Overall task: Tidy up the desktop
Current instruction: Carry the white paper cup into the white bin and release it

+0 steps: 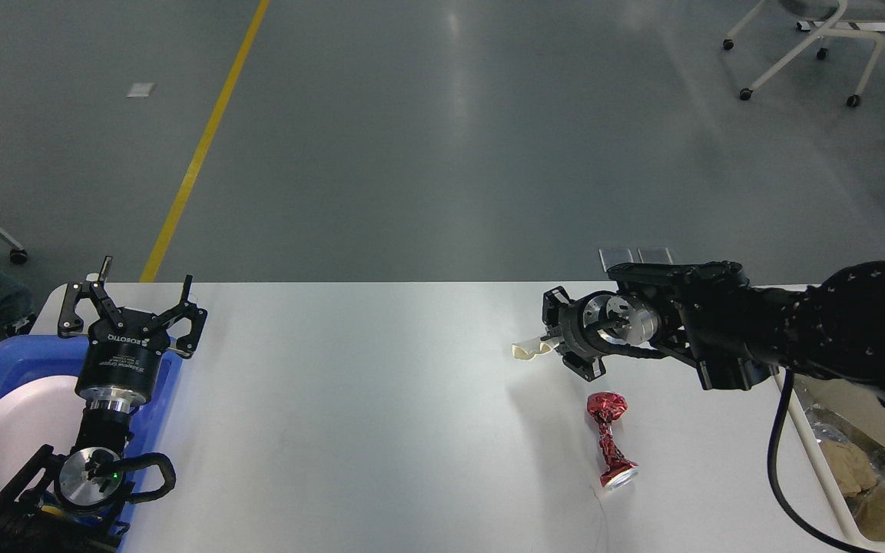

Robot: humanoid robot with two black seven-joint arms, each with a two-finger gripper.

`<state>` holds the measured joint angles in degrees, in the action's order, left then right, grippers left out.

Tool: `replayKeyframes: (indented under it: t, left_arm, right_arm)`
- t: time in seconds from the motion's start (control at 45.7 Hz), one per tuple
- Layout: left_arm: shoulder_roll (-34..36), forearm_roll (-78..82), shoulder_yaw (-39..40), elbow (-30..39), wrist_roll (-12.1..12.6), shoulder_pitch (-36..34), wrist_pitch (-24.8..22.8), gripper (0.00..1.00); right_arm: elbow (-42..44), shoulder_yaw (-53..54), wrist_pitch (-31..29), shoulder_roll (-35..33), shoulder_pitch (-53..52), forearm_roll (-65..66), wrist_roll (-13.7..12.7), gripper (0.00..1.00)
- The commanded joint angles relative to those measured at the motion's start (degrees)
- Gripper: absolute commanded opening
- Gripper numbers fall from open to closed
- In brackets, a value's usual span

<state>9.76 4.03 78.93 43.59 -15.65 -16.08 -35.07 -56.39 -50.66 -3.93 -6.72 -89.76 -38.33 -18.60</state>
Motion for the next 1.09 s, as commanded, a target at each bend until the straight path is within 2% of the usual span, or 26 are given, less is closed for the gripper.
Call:
replayKeyframes:
  t: [0.0, 0.175, 0.328, 0.46, 0.526, 0.613, 0.898, 1.073]
  left_arm:
    - [0.0, 0.0, 0.0, 0.0, 0.0, 0.0, 0.0, 0.96]
    - [0.0, 0.0, 0.0, 0.0, 0.0, 0.0, 0.0, 0.96]
    - [0.0, 0.0, 0.0, 0.0, 0.0, 0.0, 0.0, 0.96]
    - [0.0, 0.0, 0.0, 0.0, 0.0, 0.0, 0.0, 0.96]
    - [0.0, 0.0, 0.0, 0.0, 0.0, 0.0, 0.0, 0.96]
    - [0.0, 0.0, 0.0, 0.0, 0.0, 0.0, 0.0, 0.96]
    - [0.0, 0.0, 0.0, 0.0, 0.0, 0.0, 0.0, 0.96]
    - [0.0, 0.0, 0.0, 0.0, 0.0, 0.0, 0.0, 0.96]
  right_arm:
    - [-9.1, -9.5, -6.9, -0.2, -11.9, 3.3, 0.6, 0.0]
    - [-20.6, -15.2, -18.0, -1.9, -27.7, 16.5, 0.8, 0.0]
    - [-31.8, -15.5, -28.1, -3.9, -41.8, 28.6, 0.9, 0.0]
    - [-36.9, -15.0, -36.2, -5.1, -48.8, 30.2, 0.9, 0.0]
    - [-39.7, -14.6, -38.4, -5.8, -51.3, 30.2, 0.9, 0.0]
    - [-42.0, -14.0, -38.5, -6.6, -53.0, 30.2, 0.8, 0.0]
    - [-40.5, -16.8, -35.4, -9.5, -51.0, 30.2, 0.6, 0.0]
    - [-35.2, -25.3, -26.3, -17.0, -42.4, 30.2, 0.5, 0.0]
